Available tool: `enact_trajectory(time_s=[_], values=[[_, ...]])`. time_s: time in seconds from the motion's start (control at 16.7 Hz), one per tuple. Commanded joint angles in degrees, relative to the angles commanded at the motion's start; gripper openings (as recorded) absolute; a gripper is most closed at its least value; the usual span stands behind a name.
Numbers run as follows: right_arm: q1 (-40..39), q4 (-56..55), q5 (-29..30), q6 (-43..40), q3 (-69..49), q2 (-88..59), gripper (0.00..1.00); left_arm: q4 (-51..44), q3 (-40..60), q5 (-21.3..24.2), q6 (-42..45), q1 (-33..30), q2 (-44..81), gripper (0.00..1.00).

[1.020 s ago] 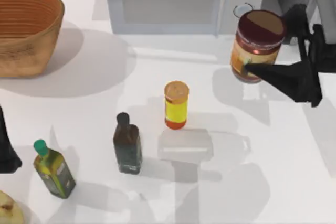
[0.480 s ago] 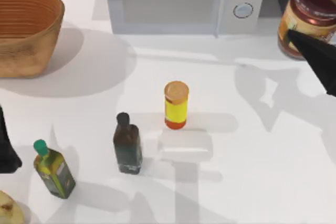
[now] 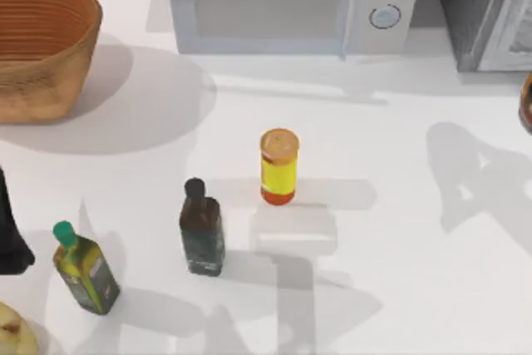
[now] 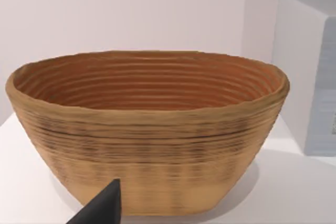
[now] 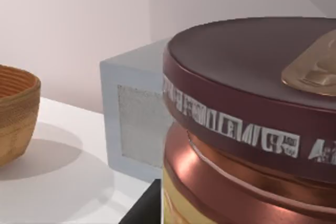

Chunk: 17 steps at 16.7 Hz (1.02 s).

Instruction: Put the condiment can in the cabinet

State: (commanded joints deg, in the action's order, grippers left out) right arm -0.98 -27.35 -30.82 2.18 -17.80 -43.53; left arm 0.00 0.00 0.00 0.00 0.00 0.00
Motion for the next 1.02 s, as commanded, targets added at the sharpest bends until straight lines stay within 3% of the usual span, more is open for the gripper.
enact_trajectory(time_s=[0.36, 0.54, 1.02], values=[[1.35, 17.93, 21.00, -0.90, 10.75, 29.75, 0.00, 0.00, 0.00, 0.00, 0.00, 0.00, 0.00, 1.00], [1.51, 24.40, 27.96, -1.64, 15.55, 39.07, 0.00, 0.00, 0.00, 0.00, 0.00, 0.00, 0.00, 1.00], [0.97, 27.26, 30.73, -2.04, 17.71, 43.30, 0.00, 0.00, 0.00, 0.00, 0.00, 0.00, 0.00, 1.00]])
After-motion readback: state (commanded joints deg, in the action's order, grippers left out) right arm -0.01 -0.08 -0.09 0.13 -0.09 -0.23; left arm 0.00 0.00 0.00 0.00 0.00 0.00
